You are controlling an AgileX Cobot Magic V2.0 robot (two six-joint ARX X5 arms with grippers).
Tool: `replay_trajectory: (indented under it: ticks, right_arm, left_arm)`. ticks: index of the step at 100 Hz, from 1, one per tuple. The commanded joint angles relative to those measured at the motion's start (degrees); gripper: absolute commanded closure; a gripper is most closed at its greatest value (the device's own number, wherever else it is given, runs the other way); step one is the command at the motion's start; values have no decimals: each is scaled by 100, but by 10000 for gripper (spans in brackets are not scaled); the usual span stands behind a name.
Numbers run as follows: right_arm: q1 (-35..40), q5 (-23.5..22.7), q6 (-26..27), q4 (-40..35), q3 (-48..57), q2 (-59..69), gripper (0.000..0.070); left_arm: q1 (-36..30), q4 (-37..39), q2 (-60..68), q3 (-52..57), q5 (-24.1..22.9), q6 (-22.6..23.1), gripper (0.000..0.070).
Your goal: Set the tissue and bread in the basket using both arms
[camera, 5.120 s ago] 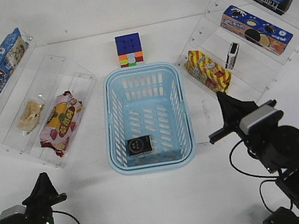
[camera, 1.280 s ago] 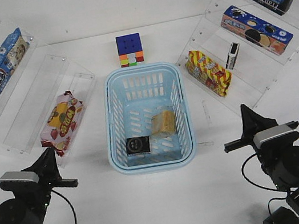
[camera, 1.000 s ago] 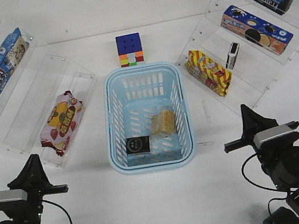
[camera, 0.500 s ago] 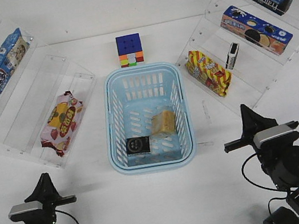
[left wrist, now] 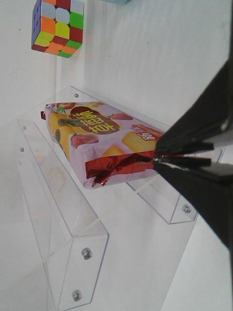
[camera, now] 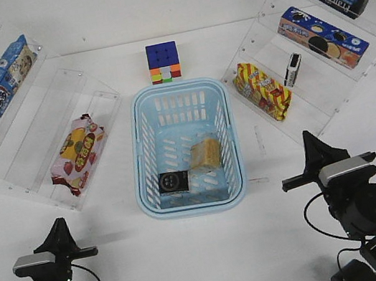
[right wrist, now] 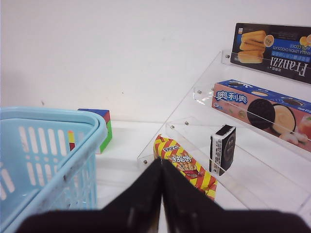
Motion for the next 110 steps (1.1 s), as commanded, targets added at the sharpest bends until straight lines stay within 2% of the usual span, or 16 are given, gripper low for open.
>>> replay_trajectory:
  ticks: [1, 35, 46, 54, 65, 85, 101, 110]
  right_arm:
    - [35, 22, -22, 63, 55, 22, 700]
    - [33, 90, -31, 2, 55, 9, 700]
    - [-155, 118, -597, 39, -109, -164, 700]
    - [-551, -190, -946, 166, -549, -485, 700]
    - [-1167, -647, -1141, 407, -1360, -981, 700]
    - [-1906, -691, -1222, 369, -2669, -1982, 700]
    - [-2026, -693, -1126, 352, -3327, -2629, 700]
    - [-2026, -710, -940, -24, -3331, -2835, 700]
  left_arm:
    - [-2, 63, -11, -114, 4, -15, 699]
    - [-2, 61, -11, -114, 4, -15, 699]
    - [-2, 63, -11, -114, 4, -15, 699]
    - [-2, 63, -11, -114, 4, -15, 699]
    - [-2, 63, -11, -114, 4, -15, 699]
    - [-2, 66, -11, -114, 2, -15, 699]
    - [-2, 66, -11, -114, 2, -15, 699]
    - [0, 68, -11, -114, 2, -15, 699]
